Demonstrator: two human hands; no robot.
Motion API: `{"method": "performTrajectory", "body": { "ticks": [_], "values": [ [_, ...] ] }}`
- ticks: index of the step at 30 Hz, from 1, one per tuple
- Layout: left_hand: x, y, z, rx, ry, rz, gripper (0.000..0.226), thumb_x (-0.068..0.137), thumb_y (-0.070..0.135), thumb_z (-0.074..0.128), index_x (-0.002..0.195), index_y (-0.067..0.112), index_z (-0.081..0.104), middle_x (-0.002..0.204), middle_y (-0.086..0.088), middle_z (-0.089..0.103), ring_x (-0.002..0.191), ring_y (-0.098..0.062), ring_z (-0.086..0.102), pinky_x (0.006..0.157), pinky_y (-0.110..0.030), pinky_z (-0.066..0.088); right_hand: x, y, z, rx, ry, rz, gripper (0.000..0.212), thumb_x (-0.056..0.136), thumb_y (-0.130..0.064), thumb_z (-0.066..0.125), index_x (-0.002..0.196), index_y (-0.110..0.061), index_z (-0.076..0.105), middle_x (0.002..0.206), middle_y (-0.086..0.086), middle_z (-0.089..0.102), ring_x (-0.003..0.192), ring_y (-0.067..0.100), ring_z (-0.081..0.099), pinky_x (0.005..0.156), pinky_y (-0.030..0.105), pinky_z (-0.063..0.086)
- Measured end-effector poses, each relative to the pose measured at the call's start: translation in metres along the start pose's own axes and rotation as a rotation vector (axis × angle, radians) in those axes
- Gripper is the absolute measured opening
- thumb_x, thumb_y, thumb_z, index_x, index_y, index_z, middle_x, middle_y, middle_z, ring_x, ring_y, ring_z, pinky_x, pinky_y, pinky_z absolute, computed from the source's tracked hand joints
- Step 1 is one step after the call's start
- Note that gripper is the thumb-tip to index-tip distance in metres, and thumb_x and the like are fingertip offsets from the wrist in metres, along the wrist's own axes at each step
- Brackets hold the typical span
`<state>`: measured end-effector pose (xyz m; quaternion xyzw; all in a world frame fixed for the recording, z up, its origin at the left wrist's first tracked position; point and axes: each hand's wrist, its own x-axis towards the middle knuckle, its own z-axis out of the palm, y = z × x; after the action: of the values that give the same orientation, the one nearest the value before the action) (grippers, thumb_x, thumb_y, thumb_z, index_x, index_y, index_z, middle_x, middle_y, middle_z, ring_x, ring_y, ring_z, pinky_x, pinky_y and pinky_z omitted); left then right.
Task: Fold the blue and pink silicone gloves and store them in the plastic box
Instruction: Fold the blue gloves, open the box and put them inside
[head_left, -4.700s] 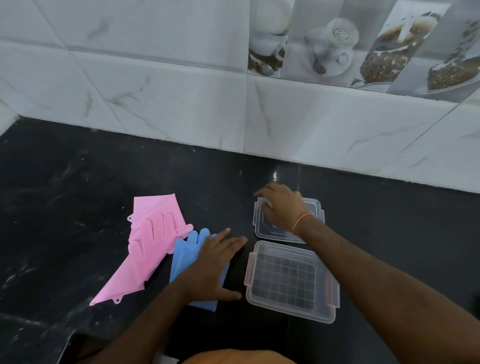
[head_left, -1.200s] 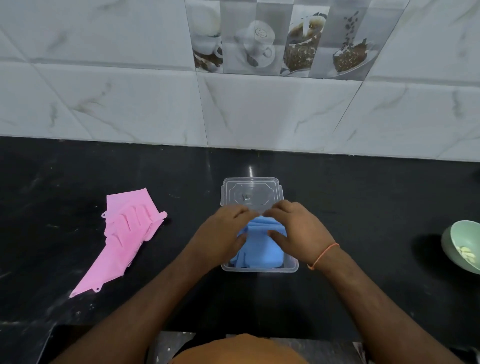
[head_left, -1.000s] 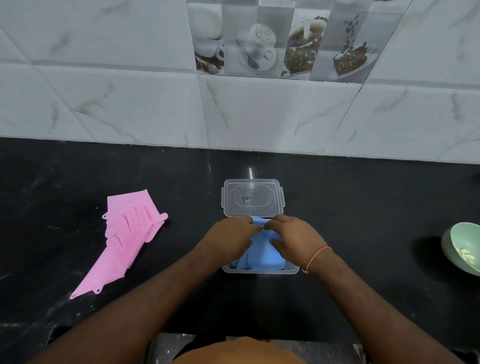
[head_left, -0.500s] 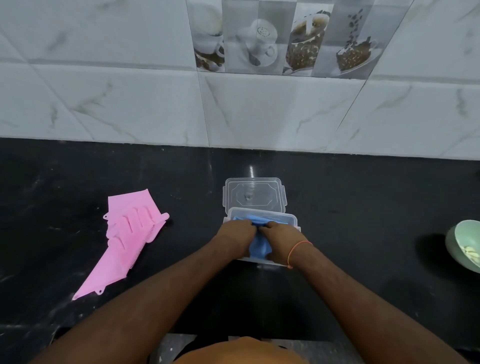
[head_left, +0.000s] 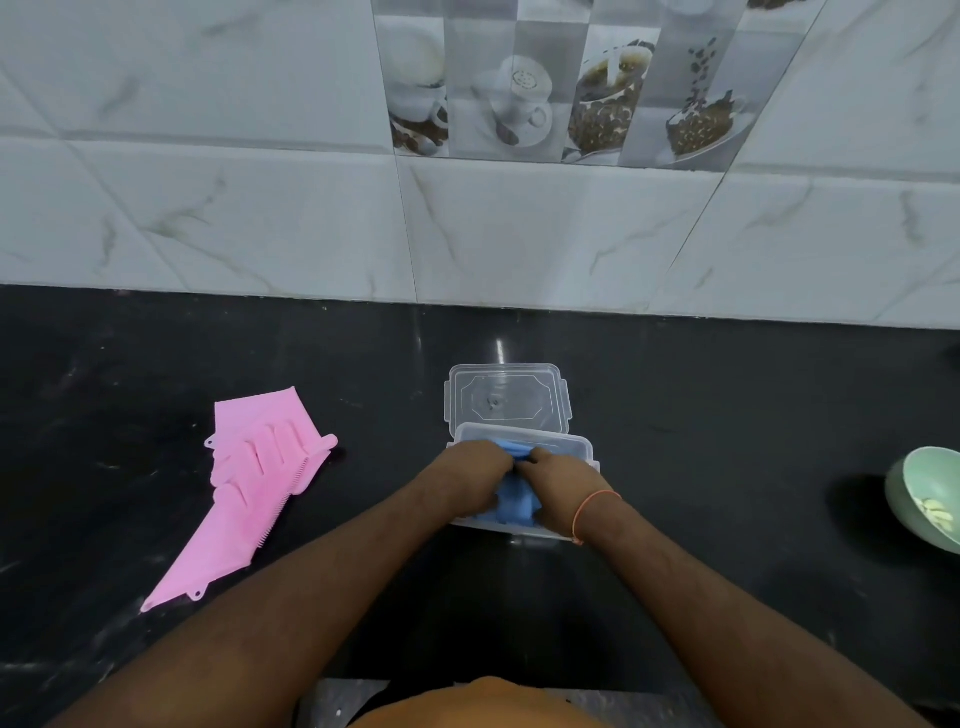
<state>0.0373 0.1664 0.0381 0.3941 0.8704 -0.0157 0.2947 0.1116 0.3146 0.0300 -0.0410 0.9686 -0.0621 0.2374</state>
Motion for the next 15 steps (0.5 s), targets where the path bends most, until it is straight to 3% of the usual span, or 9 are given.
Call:
{"method": "performTrajectory", "body": {
  "ticks": [4,6,8,9,11,13,15],
  "values": [
    [-0.024,-0.006,-0.001,-0.231,0.32,0.055,0.023,0.098,0.018,0.065,0.117,0.015,0.079,0.112,-0.006,0.077,0.106,-0.024,0.07,0.093,-0.039,0.054,-0.006,0.007,-0.005,0.028,0.135,0.016,0.045,0.092,-0.017,0.063,0.136,-0.024,0.065,0.128,0.005,0.063,0.116,0.032,0.064,0.091,0.041,0.056],
    [-0.039,-0.002,0.007,-0.399,0.501,0.048,0.016,0.099,0.023,0.069,0.107,0.019,0.082,0.098,0.003,0.079,0.088,-0.012,0.069,0.081,-0.027,0.053,-0.01,0.011,-0.01,0.042,0.252,0.022,0.034,0.094,-0.019,0.062,0.126,-0.023,0.07,0.121,0.002,0.065,0.114,0.029,0.063,0.086,0.038,0.056],
    [-0.053,0.002,0.014,-0.568,0.569,-0.009,0.021,0.099,0.034,0.071,0.085,0.023,0.081,0.078,0.009,0.077,0.072,-0.008,0.068,0.068,-0.013,0.046,-0.012,0.014,-0.015,0.042,0.391,0.028,0.023,0.095,-0.023,0.064,0.117,-0.025,0.071,0.116,-0.001,0.064,0.11,0.026,0.059,0.077,0.036,0.054],
    [-0.059,0.003,0.018,-0.673,0.53,-0.068,0.032,0.1,0.04,0.069,0.075,0.022,0.079,0.07,0.009,0.076,0.065,-0.006,0.069,0.063,-0.01,0.046,-0.012,0.016,-0.018,0.032,0.447,0.037,0.021,0.095,-0.024,0.066,0.116,-0.025,0.071,0.115,-0.003,0.063,0.108,0.025,0.058,0.074,0.037,0.054],
    [-0.069,0.005,0.023,-0.916,0.284,-0.208,0.045,0.104,0.048,0.063,0.075,0.018,0.08,0.068,0.007,0.078,0.055,-0.003,0.07,0.055,-0.011,0.051,-0.012,0.018,-0.02,0.004,0.51,0.074,0.029,0.093,-0.025,0.069,0.122,-0.027,0.068,0.12,-0.004,0.062,0.107,0.025,0.058,0.072,0.04,0.055],
    [-0.079,0.007,0.026,-1.085,-0.019,-0.342,0.05,0.107,0.052,0.059,0.087,0.013,0.082,0.077,-0.001,0.083,0.057,-0.008,0.073,0.054,-0.017,0.056,-0.01,0.02,-0.021,-0.005,0.493,0.124,0.042,0.094,-0.027,0.068,0.136,-0.03,0.062,0.131,-0.005,0.059,0.114,0.024,0.056,0.079,0.043,0.055],
    [-0.084,0.009,0.033,-1.185,-0.152,-0.411,0.05,0.109,0.052,0.057,0.104,0.009,0.081,0.088,-0.006,0.085,0.065,-0.013,0.078,0.057,-0.021,0.06,-0.007,0.022,-0.02,0.007,0.424,0.156,0.049,0.099,-0.03,0.062,0.147,-0.033,0.052,0.141,-0.006,0.057,0.122,0.024,0.055,0.088,0.046,0.053]
  ]
}}
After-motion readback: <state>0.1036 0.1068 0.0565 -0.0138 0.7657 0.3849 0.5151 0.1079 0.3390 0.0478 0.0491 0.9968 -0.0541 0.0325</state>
